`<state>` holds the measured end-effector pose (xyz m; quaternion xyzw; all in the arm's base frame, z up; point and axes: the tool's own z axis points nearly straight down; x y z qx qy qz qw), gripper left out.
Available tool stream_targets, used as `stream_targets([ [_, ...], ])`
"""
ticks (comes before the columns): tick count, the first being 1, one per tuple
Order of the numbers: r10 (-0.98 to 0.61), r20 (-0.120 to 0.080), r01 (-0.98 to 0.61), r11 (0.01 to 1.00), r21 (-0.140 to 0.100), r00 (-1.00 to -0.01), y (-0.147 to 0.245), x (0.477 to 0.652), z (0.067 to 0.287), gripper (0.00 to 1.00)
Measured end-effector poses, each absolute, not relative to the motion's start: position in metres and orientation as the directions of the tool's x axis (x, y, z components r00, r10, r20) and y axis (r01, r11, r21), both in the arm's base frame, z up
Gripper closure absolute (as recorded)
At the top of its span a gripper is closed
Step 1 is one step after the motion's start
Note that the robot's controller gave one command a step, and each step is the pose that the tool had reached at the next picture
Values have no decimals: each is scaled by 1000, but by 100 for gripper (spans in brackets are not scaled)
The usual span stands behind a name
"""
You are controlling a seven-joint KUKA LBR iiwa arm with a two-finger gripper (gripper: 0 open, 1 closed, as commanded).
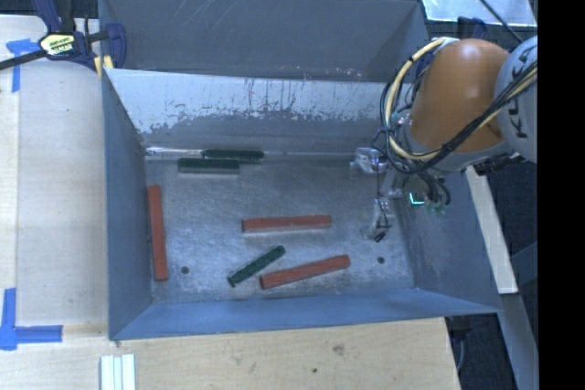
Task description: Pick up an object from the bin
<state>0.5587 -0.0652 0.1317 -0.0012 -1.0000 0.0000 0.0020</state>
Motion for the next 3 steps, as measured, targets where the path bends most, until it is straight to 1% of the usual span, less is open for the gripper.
stream_targets([
  [1,-103,4,-103,995,0,-995,-26,542,68,0],
  [2,-187,-2,-187,982,-1,-982,6,534,71,0],
  [3,-188,-2,-188,982,-1,-982,6,534,71,100],
])
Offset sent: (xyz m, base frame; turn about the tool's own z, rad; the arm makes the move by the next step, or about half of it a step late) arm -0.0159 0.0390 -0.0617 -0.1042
